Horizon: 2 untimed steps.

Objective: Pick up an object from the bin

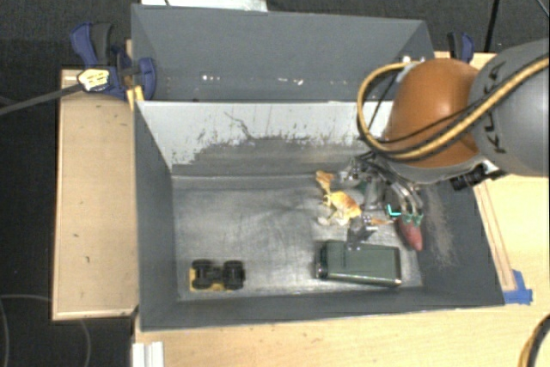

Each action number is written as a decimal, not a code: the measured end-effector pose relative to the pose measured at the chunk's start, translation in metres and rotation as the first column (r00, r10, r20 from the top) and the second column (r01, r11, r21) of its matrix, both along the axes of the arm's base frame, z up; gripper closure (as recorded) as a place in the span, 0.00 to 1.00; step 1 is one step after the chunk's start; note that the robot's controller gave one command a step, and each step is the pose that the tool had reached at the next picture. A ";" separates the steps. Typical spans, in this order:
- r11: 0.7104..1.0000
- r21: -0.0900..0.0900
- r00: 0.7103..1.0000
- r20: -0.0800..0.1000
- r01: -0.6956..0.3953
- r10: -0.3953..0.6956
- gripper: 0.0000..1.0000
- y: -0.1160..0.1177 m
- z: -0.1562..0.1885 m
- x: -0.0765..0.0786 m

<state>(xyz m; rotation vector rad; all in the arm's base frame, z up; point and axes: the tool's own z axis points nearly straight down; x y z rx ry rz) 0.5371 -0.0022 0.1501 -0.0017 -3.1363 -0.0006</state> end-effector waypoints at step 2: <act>0.998 0.001 0.998 0.015 0.062 -0.062 0.00 -0.004 -0.030 0.000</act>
Offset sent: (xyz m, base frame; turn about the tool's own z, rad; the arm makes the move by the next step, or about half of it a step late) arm -0.0079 -0.0110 -0.0801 0.1454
